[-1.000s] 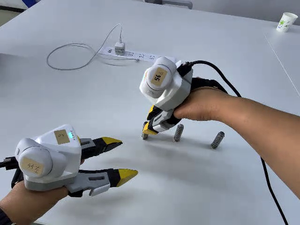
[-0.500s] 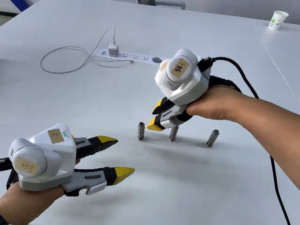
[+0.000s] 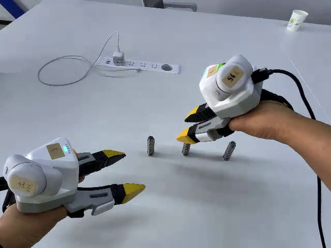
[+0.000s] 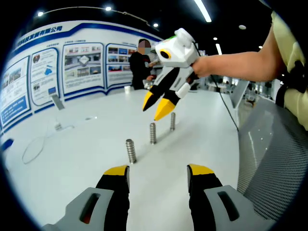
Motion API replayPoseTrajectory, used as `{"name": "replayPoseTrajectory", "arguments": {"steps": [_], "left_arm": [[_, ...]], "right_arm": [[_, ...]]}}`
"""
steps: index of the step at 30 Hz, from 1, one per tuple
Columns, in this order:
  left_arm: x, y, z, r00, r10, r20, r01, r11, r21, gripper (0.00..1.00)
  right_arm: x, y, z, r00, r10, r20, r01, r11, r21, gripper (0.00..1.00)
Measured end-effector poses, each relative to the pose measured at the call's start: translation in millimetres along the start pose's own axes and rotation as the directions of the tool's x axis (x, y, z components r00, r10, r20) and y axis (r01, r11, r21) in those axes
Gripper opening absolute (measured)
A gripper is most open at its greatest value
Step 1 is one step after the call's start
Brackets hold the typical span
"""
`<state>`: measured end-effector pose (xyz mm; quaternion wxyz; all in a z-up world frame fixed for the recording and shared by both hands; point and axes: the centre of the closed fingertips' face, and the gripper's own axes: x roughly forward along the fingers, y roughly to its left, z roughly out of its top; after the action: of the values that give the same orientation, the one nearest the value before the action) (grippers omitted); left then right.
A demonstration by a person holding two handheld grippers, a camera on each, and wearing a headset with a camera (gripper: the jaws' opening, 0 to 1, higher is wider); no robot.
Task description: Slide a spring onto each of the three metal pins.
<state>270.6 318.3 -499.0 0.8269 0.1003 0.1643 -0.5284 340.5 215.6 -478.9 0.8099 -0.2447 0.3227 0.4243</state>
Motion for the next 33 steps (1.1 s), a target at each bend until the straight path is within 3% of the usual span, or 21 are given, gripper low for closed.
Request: {"name": "replayPoseTrajectory", "arguments": {"steps": [10, 22, 33], "left_arm": [[2.0, -2.0, 0.5, 1.0, -0.006, -0.005, 0.006, 1.0, 0.001, 0.5], [3.3, -0.9, 2.4, 1.0, 0.0, -0.004, 0.0, 1.0, 0.0, 0.51], [5.3, -3.7, 5.1, 1.0, -0.002, 0.0, 0.002, 1.0, 0.0, 0.52]], "right_arm": [[-24.0, -5.9, -13.4, 0.9965, -0.055, 0.063, 0.051, 0.997, 0.059, 0.37], [-53.6, -2.2, -32.8, 0.9835, -0.117, 0.137, 0.1, 0.987, 0.128, 0.43], [-66.6, 0.2, -67.7, 0.9737, -0.167, 0.155, 0.134, 0.97, 0.202, 0.48]]}}
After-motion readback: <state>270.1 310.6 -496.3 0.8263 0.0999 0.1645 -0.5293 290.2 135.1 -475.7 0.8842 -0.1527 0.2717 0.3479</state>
